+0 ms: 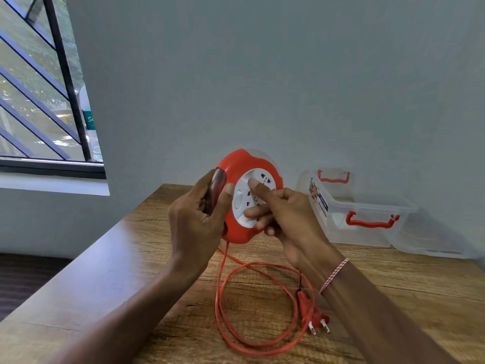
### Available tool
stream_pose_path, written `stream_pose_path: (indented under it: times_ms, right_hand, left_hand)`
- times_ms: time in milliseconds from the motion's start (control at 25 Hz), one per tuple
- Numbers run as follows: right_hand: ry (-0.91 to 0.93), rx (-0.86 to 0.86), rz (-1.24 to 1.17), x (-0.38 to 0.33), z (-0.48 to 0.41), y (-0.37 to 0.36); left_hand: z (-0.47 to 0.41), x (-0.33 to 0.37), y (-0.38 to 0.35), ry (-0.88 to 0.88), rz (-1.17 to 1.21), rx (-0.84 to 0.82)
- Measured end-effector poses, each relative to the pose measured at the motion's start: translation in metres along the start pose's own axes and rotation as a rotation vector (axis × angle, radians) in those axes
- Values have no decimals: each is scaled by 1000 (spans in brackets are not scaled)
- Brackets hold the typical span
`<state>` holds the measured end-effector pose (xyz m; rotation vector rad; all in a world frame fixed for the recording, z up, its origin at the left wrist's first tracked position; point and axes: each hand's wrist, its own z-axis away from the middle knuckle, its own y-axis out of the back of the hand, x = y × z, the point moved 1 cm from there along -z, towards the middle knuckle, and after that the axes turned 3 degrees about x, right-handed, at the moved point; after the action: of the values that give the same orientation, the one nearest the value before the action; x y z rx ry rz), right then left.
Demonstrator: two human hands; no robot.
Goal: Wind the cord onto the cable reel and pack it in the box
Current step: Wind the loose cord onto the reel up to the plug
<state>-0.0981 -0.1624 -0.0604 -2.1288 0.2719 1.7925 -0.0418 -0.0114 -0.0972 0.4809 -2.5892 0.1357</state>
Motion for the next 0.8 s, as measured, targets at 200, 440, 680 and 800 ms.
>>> stream_pose_path:
  times_ms: [200,440,680,800]
  right_hand:
    - [888,137,1037,-1,-10,16]
    - [1134,13,1246,6,-9,14]
    - [1178,113,1232,6,-8,13]
    - [1102,126,1174,8,-10,14]
  left_hand:
    - [-9,-7,6,127,60,27]
    - [-9,-6,6,167,70,10]
    - [-5,-2,4,79,58,-27]
    - [-3,-2,4,54,37,-21]
